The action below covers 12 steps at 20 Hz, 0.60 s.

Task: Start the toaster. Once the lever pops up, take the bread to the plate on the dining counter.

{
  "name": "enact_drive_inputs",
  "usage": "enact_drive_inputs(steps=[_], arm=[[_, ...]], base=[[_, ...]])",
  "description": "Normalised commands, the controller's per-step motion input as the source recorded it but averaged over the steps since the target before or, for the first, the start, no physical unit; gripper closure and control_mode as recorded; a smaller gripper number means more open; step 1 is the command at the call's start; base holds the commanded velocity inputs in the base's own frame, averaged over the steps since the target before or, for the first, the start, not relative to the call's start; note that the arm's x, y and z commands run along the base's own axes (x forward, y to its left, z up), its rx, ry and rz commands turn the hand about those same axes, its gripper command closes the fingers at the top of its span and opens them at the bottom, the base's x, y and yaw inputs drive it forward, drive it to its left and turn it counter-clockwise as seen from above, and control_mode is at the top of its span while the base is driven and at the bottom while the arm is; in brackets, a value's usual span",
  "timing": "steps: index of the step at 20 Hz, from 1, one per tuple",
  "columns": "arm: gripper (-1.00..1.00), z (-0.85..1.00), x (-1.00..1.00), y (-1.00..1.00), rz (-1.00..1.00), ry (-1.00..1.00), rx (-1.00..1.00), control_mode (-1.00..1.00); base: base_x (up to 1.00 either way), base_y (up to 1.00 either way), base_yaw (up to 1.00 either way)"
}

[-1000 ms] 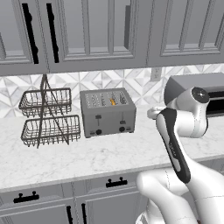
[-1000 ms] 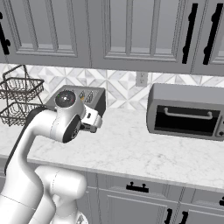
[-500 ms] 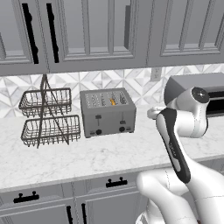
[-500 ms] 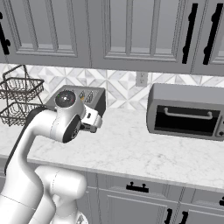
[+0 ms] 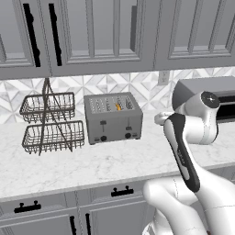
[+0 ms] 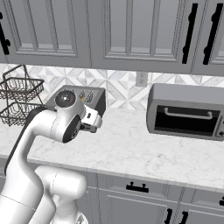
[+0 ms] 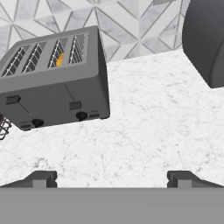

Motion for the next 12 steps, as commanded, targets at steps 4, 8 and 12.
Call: enact_drive_inputs(steps=[4,8,12], arm=[[-1.0,0.0,0.0,0.0,0.0,0.0,0.0,-1.0],[-1.0,0.0,0.0,0.0,0.0,0.0,0.0,-1.0],[-1.0,0.0,0.0,0.0,0.0,0.0,0.0,-1.0]], base=[[0.0,0.0,0.0],[0.0,0.0,0.0],[0.0,0.0,0.0]])
